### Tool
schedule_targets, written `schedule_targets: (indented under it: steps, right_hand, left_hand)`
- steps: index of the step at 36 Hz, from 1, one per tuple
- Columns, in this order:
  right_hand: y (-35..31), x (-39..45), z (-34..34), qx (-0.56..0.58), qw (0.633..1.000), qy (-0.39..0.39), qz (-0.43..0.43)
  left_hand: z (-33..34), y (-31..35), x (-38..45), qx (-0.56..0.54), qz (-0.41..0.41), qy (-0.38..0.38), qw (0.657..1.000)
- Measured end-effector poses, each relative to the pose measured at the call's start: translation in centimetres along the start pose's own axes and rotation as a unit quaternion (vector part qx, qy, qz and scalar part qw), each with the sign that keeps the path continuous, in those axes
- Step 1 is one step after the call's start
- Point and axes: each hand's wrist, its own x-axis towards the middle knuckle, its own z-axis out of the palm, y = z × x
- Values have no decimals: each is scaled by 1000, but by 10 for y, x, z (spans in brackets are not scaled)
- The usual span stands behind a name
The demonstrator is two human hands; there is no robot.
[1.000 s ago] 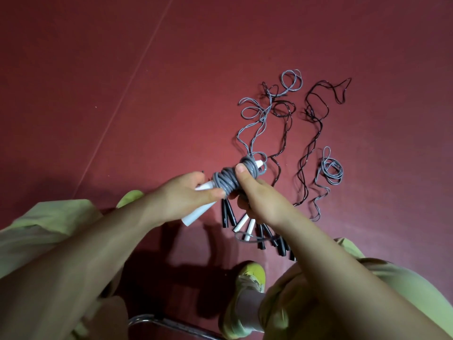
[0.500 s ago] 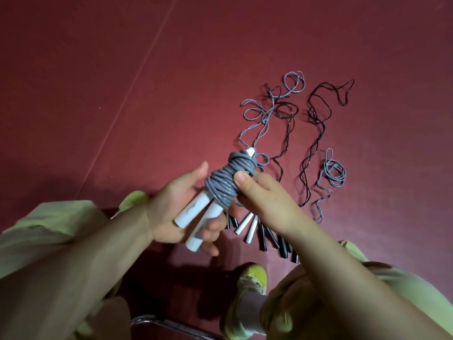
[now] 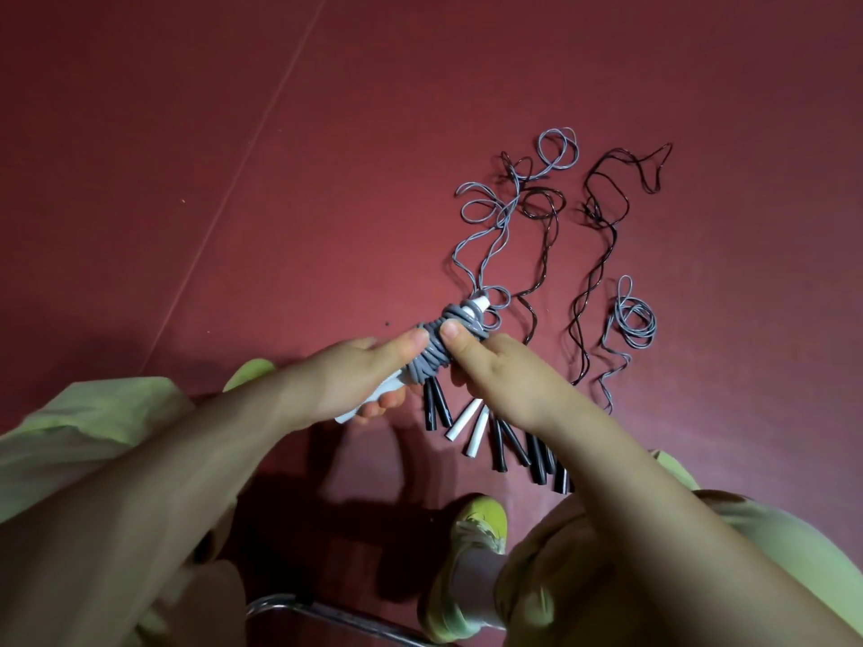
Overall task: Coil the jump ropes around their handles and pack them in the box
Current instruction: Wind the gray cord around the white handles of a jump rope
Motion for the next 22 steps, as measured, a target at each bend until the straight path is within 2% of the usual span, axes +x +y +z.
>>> schedule_targets:
  steps: [2,5,7,11,14,18,20,22]
  right_hand:
    - [2,2,0,21,1000,11,18]
    - [4,4,0,60,997,12,38]
    - [5,6,2,96,994,12,41]
    - [6,8,5,136,990,34,26]
    - [5,5,5,135,990,45,-12]
    - [2,3,7,165,982,44,-87]
    - [3,5,8,223,967,24,-122]
    - [5,5,5,250,959,-1,-137]
  left_hand:
    - [2,-2,3,62,23,57,996]
    - [0,-8,7,184,44,147,971]
    - [1,-8,6,222,50,171,959]
    - [1,-4,5,213,51,174,960]
    - [-1,-2,6,143,39,114,982]
    - [-2,2,-3,-52,22,-34,998]
    - [-2,-3,-6,-158,6,-156,975]
    - [-3,-7,-3,-258,-17,-277,926]
